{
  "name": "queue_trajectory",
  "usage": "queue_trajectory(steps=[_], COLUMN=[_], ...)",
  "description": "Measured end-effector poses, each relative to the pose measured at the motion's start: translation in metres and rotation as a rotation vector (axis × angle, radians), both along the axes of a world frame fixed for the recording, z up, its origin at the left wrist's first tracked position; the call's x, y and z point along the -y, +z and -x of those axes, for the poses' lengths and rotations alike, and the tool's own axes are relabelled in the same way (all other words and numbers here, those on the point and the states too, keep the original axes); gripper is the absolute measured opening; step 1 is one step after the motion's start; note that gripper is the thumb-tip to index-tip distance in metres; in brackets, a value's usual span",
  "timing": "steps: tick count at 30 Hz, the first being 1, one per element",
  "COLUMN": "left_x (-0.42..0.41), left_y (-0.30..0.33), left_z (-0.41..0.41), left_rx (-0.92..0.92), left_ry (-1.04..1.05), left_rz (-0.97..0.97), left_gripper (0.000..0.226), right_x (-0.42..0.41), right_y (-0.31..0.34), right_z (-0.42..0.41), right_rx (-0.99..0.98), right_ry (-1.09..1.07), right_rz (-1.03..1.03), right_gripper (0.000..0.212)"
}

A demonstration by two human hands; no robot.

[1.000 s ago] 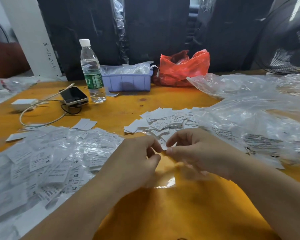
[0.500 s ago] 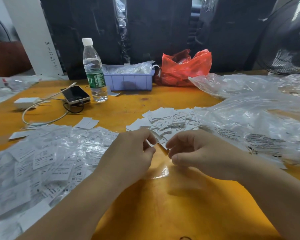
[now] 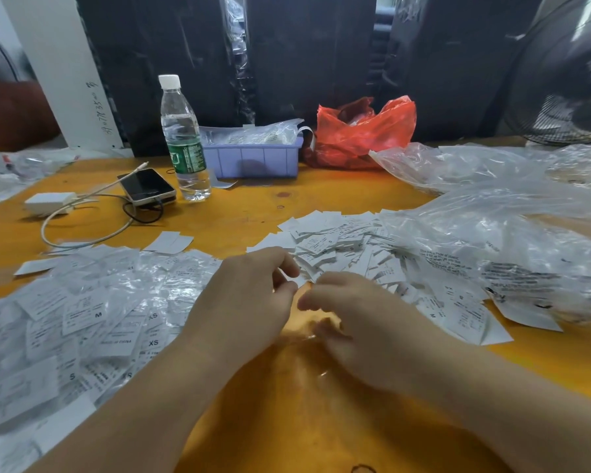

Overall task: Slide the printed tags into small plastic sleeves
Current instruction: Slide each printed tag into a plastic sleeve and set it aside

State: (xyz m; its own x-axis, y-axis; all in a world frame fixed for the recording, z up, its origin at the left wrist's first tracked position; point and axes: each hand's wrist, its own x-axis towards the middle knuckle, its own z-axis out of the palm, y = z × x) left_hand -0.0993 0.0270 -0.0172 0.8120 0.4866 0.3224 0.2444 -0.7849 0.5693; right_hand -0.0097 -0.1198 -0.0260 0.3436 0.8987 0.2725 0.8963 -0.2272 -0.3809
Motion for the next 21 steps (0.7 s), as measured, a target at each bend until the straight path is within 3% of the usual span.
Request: queue_trajectory(steps=[3,9,12,15,17,21], left_x=[-0.001,0.001,0.003,0.005,0.005,0.006], left_y=[0.001,0.003,0.003,0.005,0.005,0.003], left_z=[-0.001,-0.001,-0.001,0.0,0.001,0.0], left_rx=[0.026,0.155,0.221,0.245,0.236,0.207], left_ry=[0.022,0.003,-0.004,-0.016,-0.021,-0.024], left_rz=[0.008,0.077,0.148,0.14,0.118,0.1], left_gripper=[0.011,0.012,0.015,0.016,0.014,0.013], right_x=[-0.009,-0.012,-0.012,0.0,0.012,0.019], right_y=[-0.009,-0.006,-0.001,0.012,0.023,0.03], right_z=[0.014,0.007,0.003,-0.008,-0.017,-0.024], right_rx=[0.271,0.322,0.246,-0.004,-0.146,-0.154], right_ry=[0.085,-0.048,-0.109,-0.129,-0.066,-0.002], right_rz=[0.076,0.032,-0.034,-0.096,0.065,0.377], right_gripper=[0.028,0.026,0.018,0.004,0.007,0.031])
